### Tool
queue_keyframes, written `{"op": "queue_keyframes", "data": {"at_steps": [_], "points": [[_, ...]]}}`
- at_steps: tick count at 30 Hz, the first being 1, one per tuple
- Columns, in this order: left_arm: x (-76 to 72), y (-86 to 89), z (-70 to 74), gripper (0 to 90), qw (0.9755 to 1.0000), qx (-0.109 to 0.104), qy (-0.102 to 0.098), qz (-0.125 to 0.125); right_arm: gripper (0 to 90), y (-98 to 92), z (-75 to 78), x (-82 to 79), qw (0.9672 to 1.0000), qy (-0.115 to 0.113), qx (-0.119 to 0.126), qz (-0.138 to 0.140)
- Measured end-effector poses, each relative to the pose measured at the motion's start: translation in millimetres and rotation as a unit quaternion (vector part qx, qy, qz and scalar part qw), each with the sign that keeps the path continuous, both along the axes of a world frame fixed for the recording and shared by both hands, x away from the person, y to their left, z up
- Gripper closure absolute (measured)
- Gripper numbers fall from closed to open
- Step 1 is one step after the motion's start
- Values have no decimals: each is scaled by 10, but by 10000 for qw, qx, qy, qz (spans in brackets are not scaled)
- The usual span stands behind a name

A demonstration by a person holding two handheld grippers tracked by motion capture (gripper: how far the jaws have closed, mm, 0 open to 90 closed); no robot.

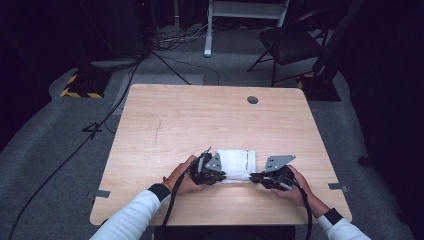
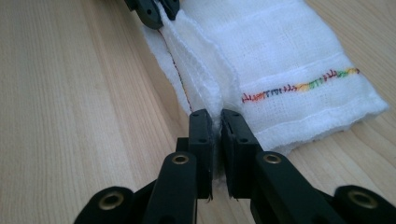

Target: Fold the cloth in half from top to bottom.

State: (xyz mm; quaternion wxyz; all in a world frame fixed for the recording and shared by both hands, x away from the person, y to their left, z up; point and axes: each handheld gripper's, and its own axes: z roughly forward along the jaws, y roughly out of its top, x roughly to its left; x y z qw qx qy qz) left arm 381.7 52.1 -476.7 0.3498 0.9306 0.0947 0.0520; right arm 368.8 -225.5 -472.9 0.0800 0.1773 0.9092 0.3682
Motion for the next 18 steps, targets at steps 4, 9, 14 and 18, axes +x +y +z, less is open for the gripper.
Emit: {"op": "queue_keyframes", "data": {"at_steps": [4,9,14,18], "points": [[-24,6,-55,822,10000,-47,60,37,838,10,-69,2,9999,43,-111,2],[-19,19,-87,827,9998,-163,75,92,841,10,-92,12,9999,79,-105,-40],[14,22,-87,830,9998,-169,75,12,846,29,-72,15,9997,-107,-214,-54],[56,25,-82,830,9997,-178,172,-40,845,20,-81,32,9998,-82,-183,-53]]}}
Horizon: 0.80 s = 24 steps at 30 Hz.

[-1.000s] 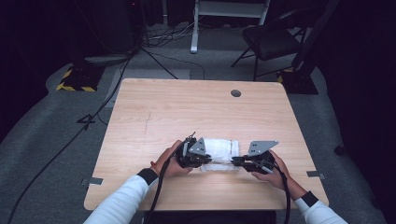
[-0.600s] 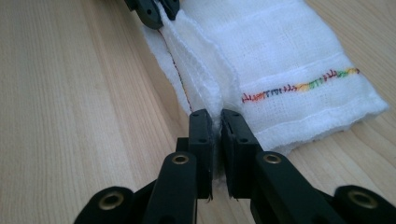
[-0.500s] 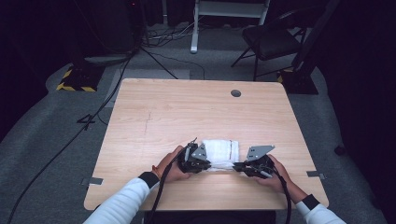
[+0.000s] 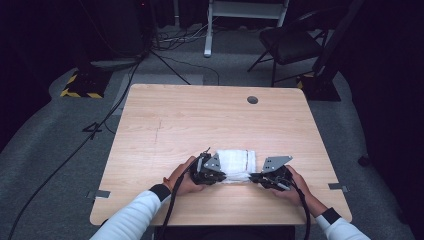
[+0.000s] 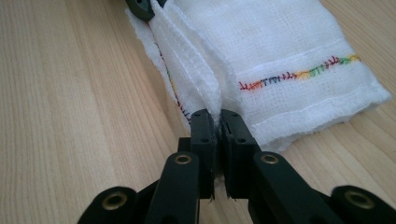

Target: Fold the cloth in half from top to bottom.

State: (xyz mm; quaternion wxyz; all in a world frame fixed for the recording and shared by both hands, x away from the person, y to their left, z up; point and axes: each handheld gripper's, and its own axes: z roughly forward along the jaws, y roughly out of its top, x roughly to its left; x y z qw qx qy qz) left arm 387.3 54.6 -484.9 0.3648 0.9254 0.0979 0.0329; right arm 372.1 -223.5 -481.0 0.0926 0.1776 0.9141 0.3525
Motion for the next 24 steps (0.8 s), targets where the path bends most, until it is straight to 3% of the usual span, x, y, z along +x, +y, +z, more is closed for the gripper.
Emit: {"op": "queue_keyframes", "data": {"at_steps": [9,24], "points": [[-102,-9,62,702,10000,3,-93,17,796,-44,56,-37,9997,-62,227,0],[-244,131,222,719,9995,-134,-290,76,715,-189,225,-178,9983,-267,480,-184]]}}
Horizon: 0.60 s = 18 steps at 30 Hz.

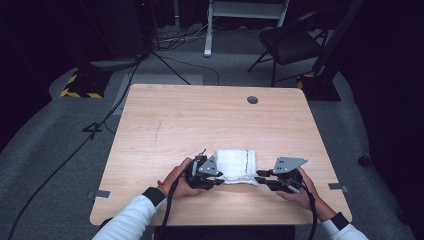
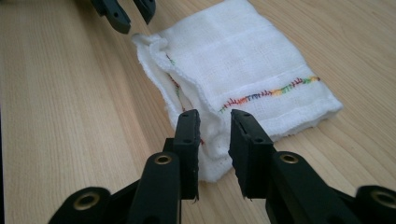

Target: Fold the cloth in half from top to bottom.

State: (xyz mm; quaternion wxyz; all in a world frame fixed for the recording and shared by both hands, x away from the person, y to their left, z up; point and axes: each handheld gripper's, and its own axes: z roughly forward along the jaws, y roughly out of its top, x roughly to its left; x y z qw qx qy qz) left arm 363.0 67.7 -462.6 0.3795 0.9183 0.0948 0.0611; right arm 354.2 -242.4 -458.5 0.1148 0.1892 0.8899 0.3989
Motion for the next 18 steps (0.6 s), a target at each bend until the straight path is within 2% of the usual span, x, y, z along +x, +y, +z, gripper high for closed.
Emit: {"op": "queue_keyframes", "data": {"at_steps": [6,12,18], "points": [[-37,94,34,702,9997,-8,-105,199,688,-68,39,-21,9997,-205,-23,-111],[-73,193,77,665,9992,-83,-186,347,665,-130,32,-25,9994,-261,-100,-204],[-121,209,73,603,9987,55,-256,434,618,-227,25,-45,9986,-329,-174,-382]]}}
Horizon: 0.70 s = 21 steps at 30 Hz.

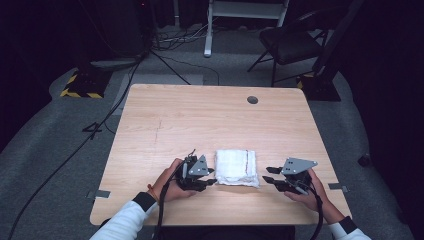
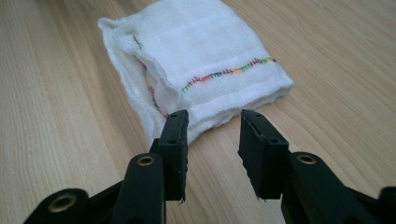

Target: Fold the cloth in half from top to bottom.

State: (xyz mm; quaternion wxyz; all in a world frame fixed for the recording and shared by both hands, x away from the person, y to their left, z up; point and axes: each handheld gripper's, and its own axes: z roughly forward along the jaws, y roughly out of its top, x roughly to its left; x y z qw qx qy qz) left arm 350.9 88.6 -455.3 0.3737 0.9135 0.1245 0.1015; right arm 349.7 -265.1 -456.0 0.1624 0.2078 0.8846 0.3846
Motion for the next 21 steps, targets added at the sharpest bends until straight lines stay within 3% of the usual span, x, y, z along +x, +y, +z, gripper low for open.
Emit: {"op": "queue_keyframes", "data": {"at_steps": [5,11,21], "points": [[-12,35,-9,533,9999,20,27,140,567,-104,-3,-19,9999,-33,-50,-160],[-17,128,-26,408,9992,9,22,406,445,-226,-15,-30,9992,-2,-119,-374],[-23,319,-65,259,9961,100,24,879,329,-376,-52,-54,9971,-1,-367,-671]]}}
